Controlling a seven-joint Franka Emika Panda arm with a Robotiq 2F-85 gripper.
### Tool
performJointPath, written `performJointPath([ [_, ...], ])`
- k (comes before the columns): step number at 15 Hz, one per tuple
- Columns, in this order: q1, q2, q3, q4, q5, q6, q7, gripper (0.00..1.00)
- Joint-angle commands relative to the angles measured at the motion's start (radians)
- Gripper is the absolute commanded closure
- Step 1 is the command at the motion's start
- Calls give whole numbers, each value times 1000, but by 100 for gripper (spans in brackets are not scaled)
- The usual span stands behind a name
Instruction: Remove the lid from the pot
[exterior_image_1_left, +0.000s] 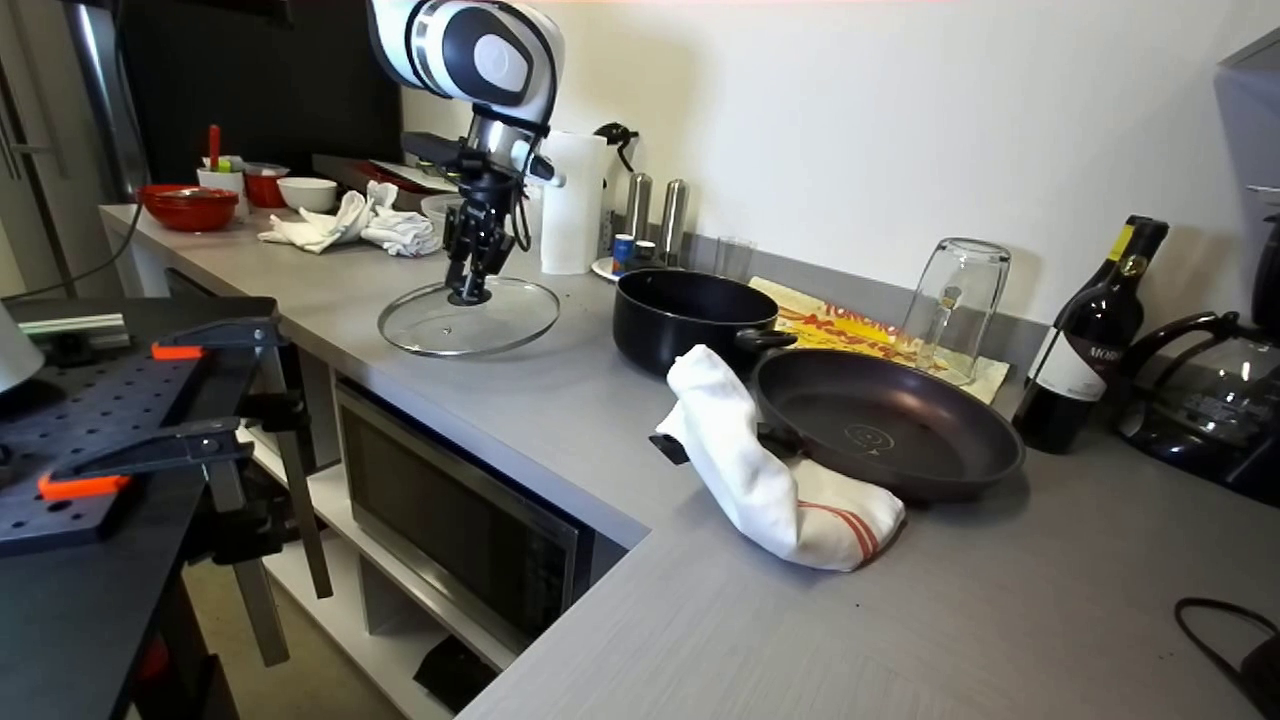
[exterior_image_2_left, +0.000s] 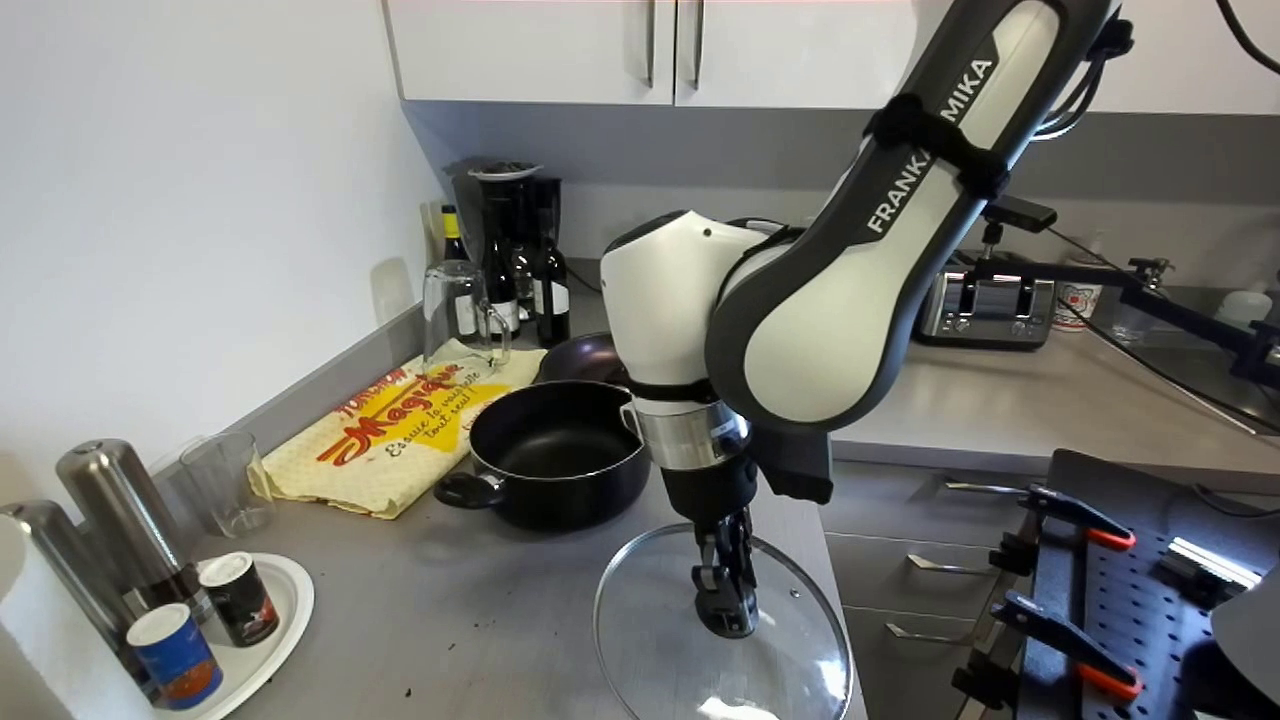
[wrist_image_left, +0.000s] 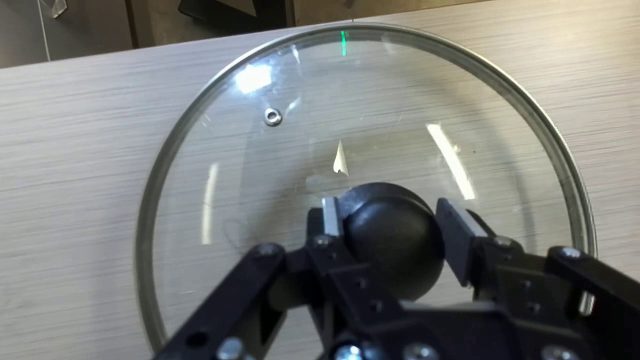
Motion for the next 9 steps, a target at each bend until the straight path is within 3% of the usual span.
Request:
performJointPath([
  [1,17,-17,-2,-2,20,-4,26,75],
  [2,18,-14,-2,0,20,-8,27,58],
  [3,20,-11,-3,3,19,-12,32,25],
  [4,21,-10,-4,3,18,-13,37,23],
  [7,24,-11,-5,5,16,-14,43,3],
  [9,26,-13,-5,3,15,-13,45,0],
])
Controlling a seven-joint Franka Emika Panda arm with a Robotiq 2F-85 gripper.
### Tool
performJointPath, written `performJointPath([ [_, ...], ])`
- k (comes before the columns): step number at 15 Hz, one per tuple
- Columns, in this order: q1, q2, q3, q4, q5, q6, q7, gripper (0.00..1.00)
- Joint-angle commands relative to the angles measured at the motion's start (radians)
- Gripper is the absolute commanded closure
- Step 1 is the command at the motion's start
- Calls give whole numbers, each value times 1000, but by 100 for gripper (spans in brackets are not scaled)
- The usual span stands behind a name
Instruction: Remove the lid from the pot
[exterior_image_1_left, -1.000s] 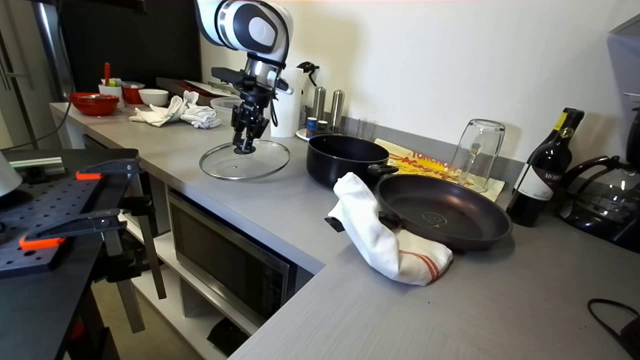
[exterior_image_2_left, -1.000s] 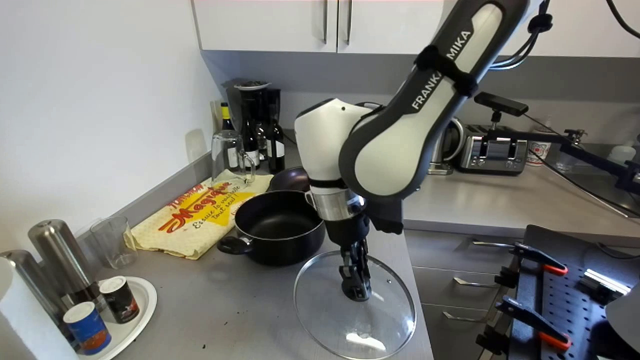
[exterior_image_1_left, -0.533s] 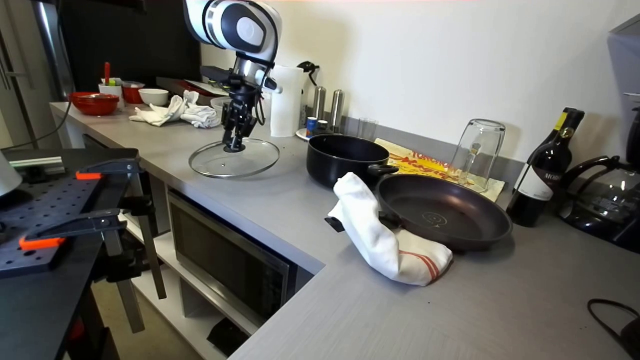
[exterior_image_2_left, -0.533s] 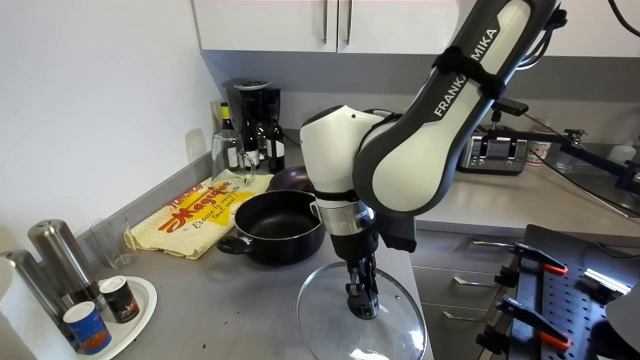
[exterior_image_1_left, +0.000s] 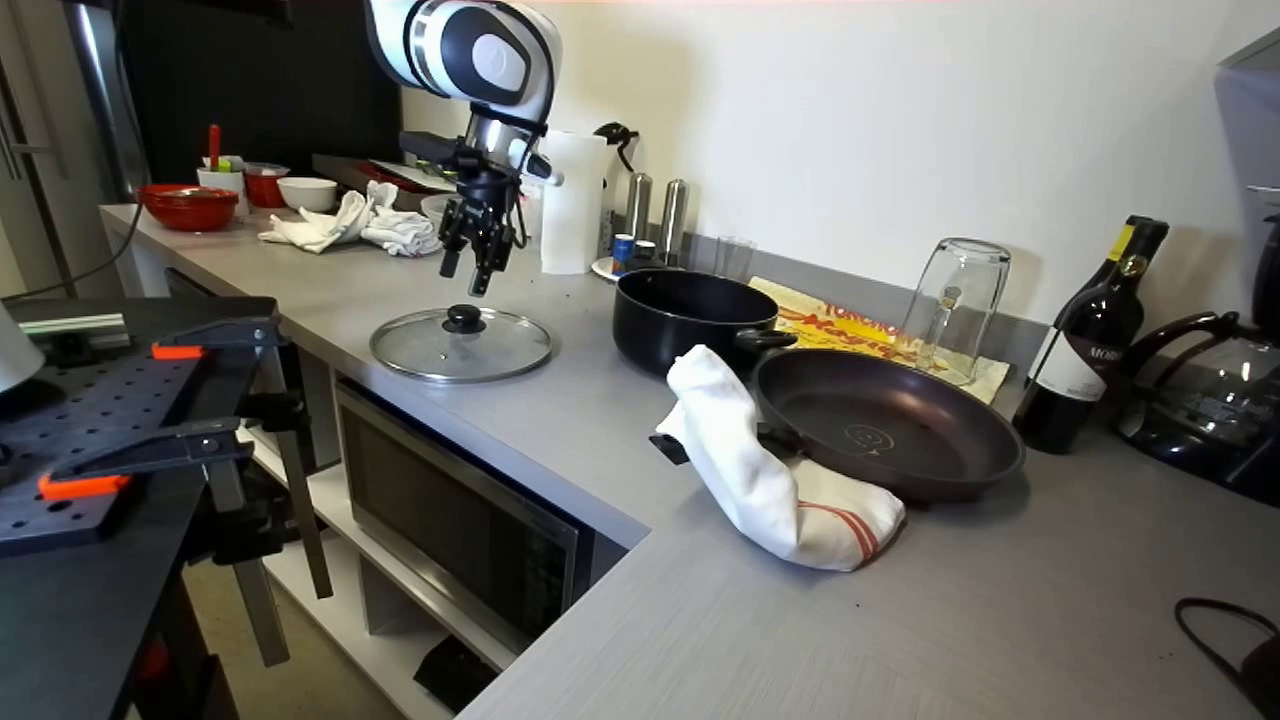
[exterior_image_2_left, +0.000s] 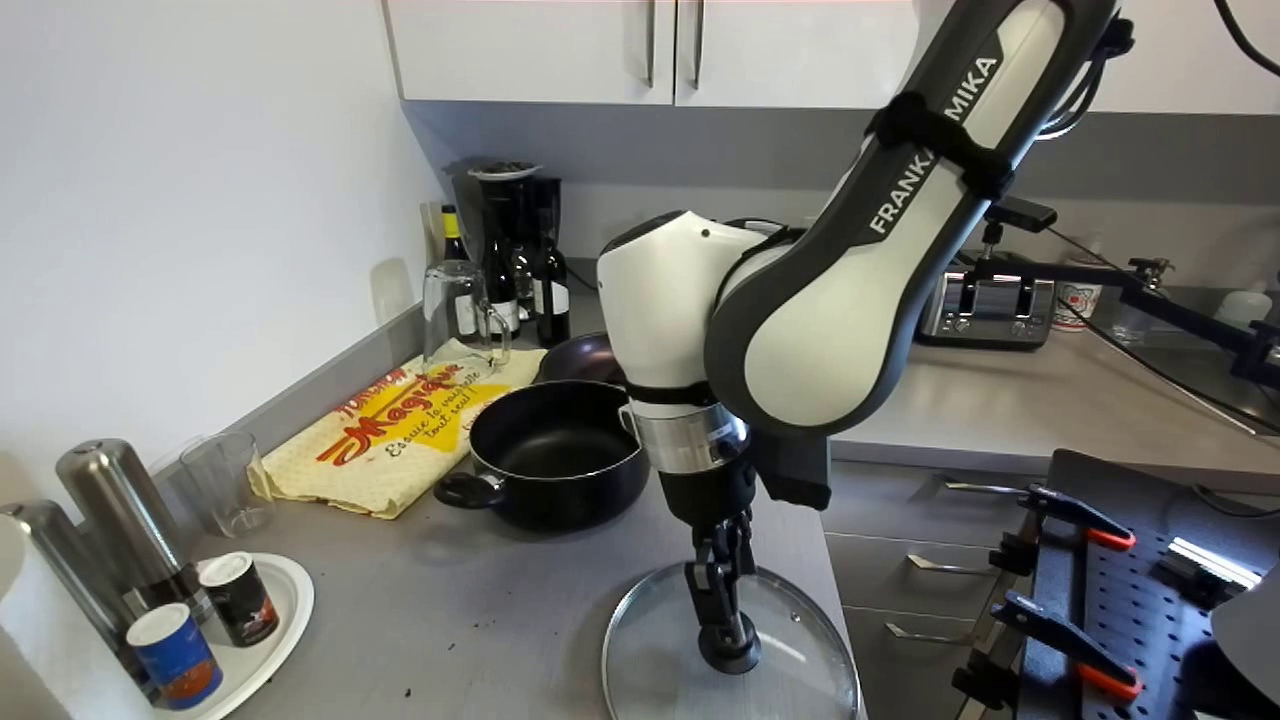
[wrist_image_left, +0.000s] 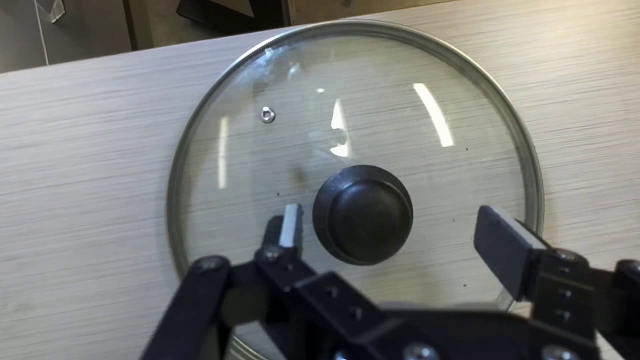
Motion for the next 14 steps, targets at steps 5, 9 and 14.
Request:
performJointPath([
  [5,19,-23,-8,-8,10,-15,31,0],
  [9,12,-4,-8,1,6,-4,15,0],
  [14,12,-5,-9,1,6,-4,17,0],
])
